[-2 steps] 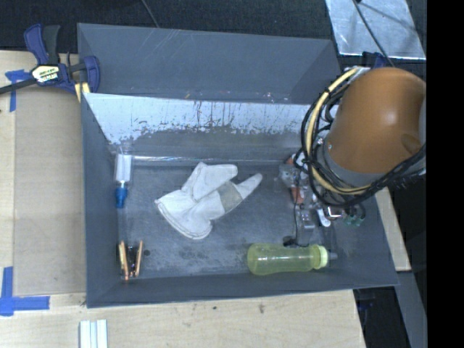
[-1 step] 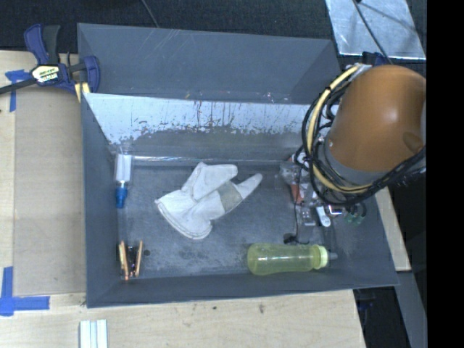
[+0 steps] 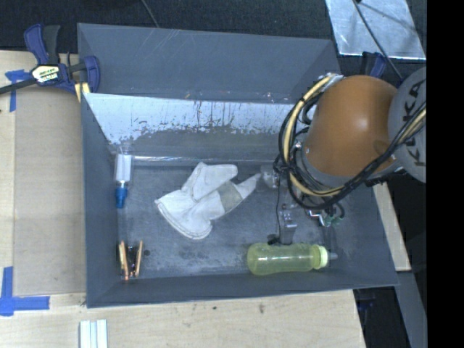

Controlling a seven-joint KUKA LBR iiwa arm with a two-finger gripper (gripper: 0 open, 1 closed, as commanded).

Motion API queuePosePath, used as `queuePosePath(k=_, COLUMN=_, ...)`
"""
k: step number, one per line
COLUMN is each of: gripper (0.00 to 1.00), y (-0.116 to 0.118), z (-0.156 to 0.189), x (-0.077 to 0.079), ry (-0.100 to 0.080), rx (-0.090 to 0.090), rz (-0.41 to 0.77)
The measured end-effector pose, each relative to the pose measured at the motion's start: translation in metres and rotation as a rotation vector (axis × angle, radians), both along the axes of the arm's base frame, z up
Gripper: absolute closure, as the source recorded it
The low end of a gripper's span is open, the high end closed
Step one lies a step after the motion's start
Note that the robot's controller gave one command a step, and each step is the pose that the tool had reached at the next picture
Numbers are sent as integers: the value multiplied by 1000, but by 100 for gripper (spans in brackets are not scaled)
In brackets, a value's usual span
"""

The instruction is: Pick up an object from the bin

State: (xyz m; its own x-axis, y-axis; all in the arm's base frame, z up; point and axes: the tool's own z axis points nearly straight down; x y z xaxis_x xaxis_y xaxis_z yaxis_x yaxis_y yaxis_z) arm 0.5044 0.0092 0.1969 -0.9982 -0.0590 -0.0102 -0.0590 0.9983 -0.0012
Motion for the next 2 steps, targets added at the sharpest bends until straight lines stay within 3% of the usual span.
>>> queuePosePath(k=1, gripper=0, y=19, z=-68, x=1, ry=3, rx=1, rz=27)
queuePosePath(k=2, gripper=0, y=20, z=-99, x=37, ry=13, rx=1, rz=26)
